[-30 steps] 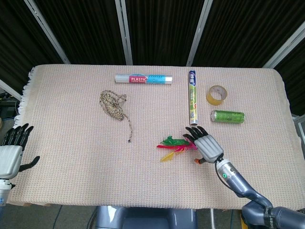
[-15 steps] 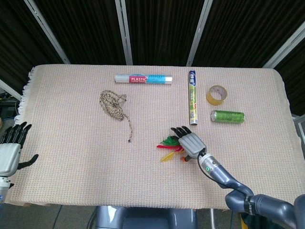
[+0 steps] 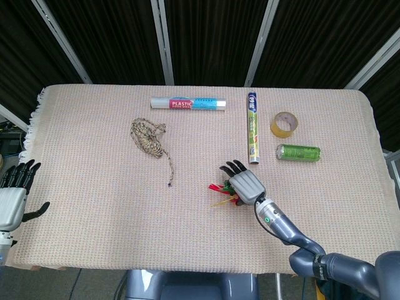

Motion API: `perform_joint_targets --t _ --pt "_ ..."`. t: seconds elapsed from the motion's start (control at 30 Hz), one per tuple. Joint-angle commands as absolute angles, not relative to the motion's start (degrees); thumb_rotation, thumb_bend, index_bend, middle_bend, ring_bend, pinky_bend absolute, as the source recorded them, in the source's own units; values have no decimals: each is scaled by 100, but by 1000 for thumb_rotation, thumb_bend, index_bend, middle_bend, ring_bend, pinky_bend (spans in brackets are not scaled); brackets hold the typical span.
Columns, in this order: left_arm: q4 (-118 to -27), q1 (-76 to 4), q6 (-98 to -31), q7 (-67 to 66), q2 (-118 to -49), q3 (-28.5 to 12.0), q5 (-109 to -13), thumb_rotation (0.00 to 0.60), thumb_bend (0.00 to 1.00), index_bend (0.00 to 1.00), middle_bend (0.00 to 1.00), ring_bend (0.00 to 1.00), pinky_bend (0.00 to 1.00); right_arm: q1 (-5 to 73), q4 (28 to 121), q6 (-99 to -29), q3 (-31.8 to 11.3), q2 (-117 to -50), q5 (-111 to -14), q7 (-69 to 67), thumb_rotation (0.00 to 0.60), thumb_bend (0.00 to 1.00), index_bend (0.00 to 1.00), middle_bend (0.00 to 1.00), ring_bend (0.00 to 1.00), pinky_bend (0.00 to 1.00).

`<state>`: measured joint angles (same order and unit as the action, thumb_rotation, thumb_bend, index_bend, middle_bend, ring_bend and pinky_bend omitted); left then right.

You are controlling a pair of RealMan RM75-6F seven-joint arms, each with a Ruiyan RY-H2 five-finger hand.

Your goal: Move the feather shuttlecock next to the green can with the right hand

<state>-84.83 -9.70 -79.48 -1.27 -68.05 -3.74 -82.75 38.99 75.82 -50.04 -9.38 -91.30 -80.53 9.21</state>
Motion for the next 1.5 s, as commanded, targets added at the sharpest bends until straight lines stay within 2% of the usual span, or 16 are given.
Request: perform_joint_targets --t 0.03,0.33,0.53,0.77,1.07,1.5 --pt "-8442 -980 -7949 -100 -6831 -337 -8338 600 240 0 0 0 0 3738 7803 -5382 -898 -8954 -8164 1017 600 217 656 114 0 0" --pt "-8464 -1003 -7913 -182 -6873 -255 -8435 600 239 0 0 0 0 3226 8719 -6203 -831 -7984 -8240 1101 600 216 644 112 0 0" --pt "-8555 -959 -8046 -255 -6872 -190 -8582 600 239 0 0 0 0 2880 8941 -6638 -793 -7473 -8247 714 600 216 628 111 0 0" --pt "-8640 -926 -8150 -287 -6855 -118 -8739 600 239 0 0 0 0 2719 8880 -6676 -656 -7295 -8252 391 600 216 617 111 0 0" --pt "-8670 -911 -8198 -223 -6815 -61 -8852 600 238 0 0 0 0 2545 8765 -6732 -561 -7288 -8232 -294 600 216 552 87 0 0" --pt "-8734 -839 -8435 -155 -6764 23 -9120 600 239 0 0 0 0 2566 8214 -6336 -498 -7036 -8218 -1443 600 216 535 83 0 0"
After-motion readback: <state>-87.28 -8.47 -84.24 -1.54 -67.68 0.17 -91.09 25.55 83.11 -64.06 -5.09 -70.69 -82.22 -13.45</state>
